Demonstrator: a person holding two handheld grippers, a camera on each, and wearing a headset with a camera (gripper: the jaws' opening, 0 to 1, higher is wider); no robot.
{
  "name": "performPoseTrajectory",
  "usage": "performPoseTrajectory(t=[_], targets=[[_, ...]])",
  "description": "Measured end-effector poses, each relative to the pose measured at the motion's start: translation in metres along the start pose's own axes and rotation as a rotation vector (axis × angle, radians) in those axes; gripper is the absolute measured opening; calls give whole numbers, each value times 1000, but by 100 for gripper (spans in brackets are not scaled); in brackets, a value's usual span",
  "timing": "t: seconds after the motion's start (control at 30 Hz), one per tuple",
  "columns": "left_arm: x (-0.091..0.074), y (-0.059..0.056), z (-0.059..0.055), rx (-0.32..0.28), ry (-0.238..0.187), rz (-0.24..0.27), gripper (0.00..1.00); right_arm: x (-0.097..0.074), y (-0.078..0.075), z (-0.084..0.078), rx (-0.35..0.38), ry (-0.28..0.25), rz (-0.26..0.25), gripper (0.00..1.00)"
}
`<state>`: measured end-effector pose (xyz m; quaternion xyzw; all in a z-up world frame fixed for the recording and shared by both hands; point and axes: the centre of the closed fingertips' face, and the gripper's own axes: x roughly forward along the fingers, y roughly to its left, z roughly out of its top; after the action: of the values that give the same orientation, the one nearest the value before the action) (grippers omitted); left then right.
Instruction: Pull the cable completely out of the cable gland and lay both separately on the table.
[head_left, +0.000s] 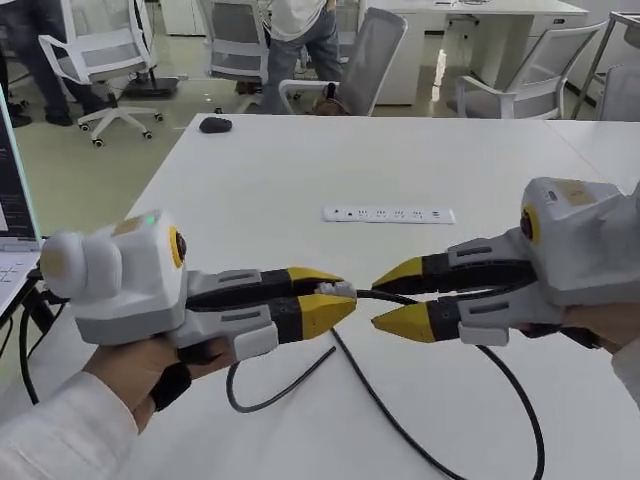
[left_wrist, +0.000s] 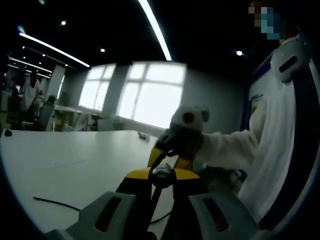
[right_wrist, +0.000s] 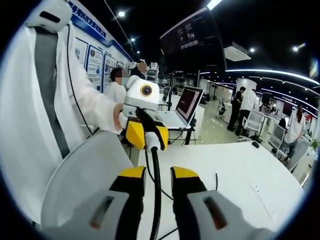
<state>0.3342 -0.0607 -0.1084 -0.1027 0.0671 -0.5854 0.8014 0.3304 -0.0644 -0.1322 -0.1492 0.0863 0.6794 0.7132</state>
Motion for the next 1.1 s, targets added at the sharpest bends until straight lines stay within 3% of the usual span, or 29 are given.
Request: performPoseTrajectory(t=[0.27, 0.47, 1.1], targets=[[-3, -4, -2, 0, 6, -4, 16, 3, 3, -7, 10, 10, 9, 17], [-3, -5, -4, 3, 15, -6, 16, 0, 8, -6, 10, -7, 24, 5], [-9, -5, -5, -1, 16, 11, 16, 5, 12, 6, -15, -44, 31, 3]])
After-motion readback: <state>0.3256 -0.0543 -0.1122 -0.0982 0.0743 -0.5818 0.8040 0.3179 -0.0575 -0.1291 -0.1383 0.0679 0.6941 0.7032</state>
